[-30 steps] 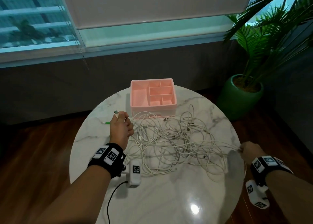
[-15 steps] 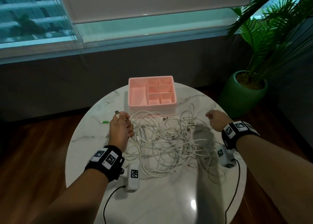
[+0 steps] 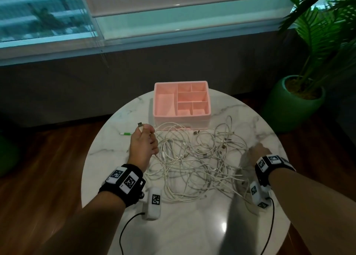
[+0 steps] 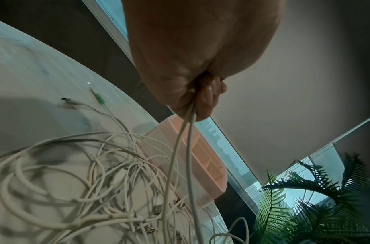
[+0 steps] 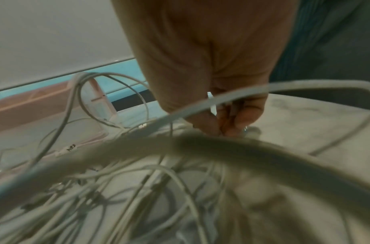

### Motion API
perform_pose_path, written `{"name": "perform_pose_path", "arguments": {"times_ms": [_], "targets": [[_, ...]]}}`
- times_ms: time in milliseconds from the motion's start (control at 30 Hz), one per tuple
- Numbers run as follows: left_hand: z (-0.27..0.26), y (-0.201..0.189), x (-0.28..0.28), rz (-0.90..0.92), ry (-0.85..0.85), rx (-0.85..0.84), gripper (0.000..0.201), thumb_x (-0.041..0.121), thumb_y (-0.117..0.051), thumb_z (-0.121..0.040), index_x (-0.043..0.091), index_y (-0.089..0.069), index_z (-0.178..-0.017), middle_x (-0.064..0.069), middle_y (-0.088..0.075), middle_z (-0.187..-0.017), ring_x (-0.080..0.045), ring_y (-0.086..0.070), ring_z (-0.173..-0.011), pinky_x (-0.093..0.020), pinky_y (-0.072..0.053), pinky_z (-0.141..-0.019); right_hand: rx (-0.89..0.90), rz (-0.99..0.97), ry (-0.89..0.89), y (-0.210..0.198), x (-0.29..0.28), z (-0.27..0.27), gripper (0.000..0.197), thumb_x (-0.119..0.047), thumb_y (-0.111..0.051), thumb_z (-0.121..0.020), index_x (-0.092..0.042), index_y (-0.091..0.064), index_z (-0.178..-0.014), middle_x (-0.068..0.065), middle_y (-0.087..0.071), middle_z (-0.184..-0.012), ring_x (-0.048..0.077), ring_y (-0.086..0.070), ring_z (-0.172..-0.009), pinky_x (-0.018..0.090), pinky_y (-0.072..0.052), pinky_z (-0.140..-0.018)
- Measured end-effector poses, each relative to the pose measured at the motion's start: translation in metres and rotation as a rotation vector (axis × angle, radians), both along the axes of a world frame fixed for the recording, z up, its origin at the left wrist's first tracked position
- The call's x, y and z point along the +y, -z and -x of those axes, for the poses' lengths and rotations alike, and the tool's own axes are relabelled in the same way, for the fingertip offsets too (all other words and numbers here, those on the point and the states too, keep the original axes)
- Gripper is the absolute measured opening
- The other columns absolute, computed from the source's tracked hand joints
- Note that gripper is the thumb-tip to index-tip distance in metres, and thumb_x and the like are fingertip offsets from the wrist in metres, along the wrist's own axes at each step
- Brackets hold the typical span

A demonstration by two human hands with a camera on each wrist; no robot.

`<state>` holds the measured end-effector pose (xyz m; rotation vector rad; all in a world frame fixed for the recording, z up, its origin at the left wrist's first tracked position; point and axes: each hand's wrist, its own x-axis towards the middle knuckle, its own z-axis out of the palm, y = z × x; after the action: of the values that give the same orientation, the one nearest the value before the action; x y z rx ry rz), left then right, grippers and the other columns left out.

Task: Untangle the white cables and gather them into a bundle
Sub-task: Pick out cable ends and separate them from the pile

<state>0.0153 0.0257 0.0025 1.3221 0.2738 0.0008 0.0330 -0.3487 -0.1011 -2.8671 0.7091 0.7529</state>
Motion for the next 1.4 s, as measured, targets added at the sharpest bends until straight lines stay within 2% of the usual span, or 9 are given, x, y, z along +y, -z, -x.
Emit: {"name": "perform_pose_path", "arguments": {"times_ms": [67,167,267,333,467,833,967,1167,1400], "targets": [[-0.002,-0.001,-0.003,0.005,0.006,-0.006,0.033,0.027,-0.037,-0.111,0.015,-0.047,-0.082,0.002,-0.025,-0.060,-0.009,-0.022,-0.046,-0.021,-0.018,-0.043,-0.009,-0.078,0.067,0.019,-0.019,0.003,0.038,-0.023,-0.063,-0.091,-0.006,-0.060,-0.124,0.014,-0.060,-0.124,0.031,-0.061,-0.097,0.033,-0.052,-0.083],[-0.003,-0.005,-0.006,-0.002,0.024,-0.012,0.032,0.027,-0.036,-0.111,0.015,-0.046,-0.083,0.002,-0.026,-0.060,-0.009,-0.023,-0.045,-0.021,-0.019,-0.043,-0.076,-0.178,0.181,0.009,-0.036,0.008,0.036,-0.029,-0.066,-0.086,-0.004,-0.061,-0.111,0.013,-0.061,-0.109,0.029,-0.060,-0.096,0.033,-0.051,-0.083],[-0.004,-0.010,-0.010,-0.004,0.043,-0.022,0.031,0.027,-0.037,-0.111,0.014,-0.047,-0.084,0.002,-0.027,-0.059,-0.009,-0.024,-0.044,-0.020,-0.021,-0.042,-0.328,-0.492,0.401,-0.047,-0.024,0.008,0.010,-0.006,-0.068,-0.088,-0.001,-0.059,-0.087,0.016,-0.059,-0.087,0.030,-0.058,-0.082,0.037,-0.048,-0.071],[-0.004,-0.014,-0.013,0.002,0.054,-0.027,0.031,0.027,-0.037,-0.111,0.014,-0.048,-0.084,0.003,-0.027,-0.058,-0.009,-0.024,-0.043,-0.019,-0.021,-0.041,-0.492,-0.644,0.494,-0.077,-0.019,0.001,0.009,-0.003,-0.065,-0.091,0.005,-0.063,-0.087,0.021,-0.063,-0.082,0.032,-0.060,-0.071,0.039,-0.051,-0.064],[-0.003,-0.023,-0.016,0.015,0.102,-0.044,0.029,0.027,-0.038,-0.110,0.015,-0.047,-0.085,0.004,-0.027,-0.058,-0.009,-0.023,-0.044,-0.019,-0.021,-0.040,-0.647,-0.950,0.546,-0.137,0.009,-0.004,0.009,-0.004,-0.059,-0.096,-0.009,-0.059,-0.089,0.012,-0.059,-0.077,0.025,-0.057,-0.058,0.029,-0.047,-0.055],[0.004,-0.058,-0.025,0.158,0.197,-0.018,0.022,0.022,-0.042,-0.108,0.013,-0.052,-0.090,0.000,-0.027,-0.062,-0.009,-0.023,-0.045,-0.020,-0.018,-0.044,-0.620,-1.268,-0.175,-0.219,0.144,0.026,0.006,-0.007,-0.066,-0.093,-0.008,-0.062,-0.089,0.006,-0.057,-0.067,0.016,-0.056,-0.059,0.022,-0.045,-0.054],[0.007,-0.072,-0.026,0.294,0.211,0.010,0.037,0.043,-0.040,-0.107,0.011,-0.057,-0.100,0.004,-0.028,-0.059,-0.008,-0.022,-0.046,-0.021,-0.019,-0.043,-0.584,-1.207,-0.291,-0.199,0.179,0.035,0.011,-0.005,-0.067,-0.093,-0.010,-0.062,-0.084,-0.003,-0.057,-0.063,0.014,-0.055,-0.055,0.026,-0.044,-0.054],[0.005,-0.078,-0.017,0.209,0.155,-0.033,0.017,0.018,-0.046,-0.106,0.011,-0.052,-0.091,0.005,-0.033,-0.054,-0.008,-0.028,-0.044,-0.020,-0.023,-0.039,-0.457,-1.209,-0.336,-0.168,0.196,0.053,0.012,-0.002,-0.068,-0.091,-0.011,-0.065,-0.084,-0.007,-0.062,-0.068,0.013,-0.055,-0.057,0.025,-0.046,-0.055],[0.006,-0.068,-0.011,0.087,0.124,-0.046,0.024,0.024,-0.048,-0.107,0.015,-0.048,-0.086,0.004,-0.041,-0.061,-0.008,-0.038,-0.048,-0.019,-0.028,-0.039,-0.384,-1.071,-0.421,-0.157,0.194,0.054,0.010,-0.014,-0.071,-0.091,-0.007,-0.067,-0.086,-0.003,-0.063,-0.070,0.011,-0.059,-0.061,0.022,-0.050,-0.058]]}}
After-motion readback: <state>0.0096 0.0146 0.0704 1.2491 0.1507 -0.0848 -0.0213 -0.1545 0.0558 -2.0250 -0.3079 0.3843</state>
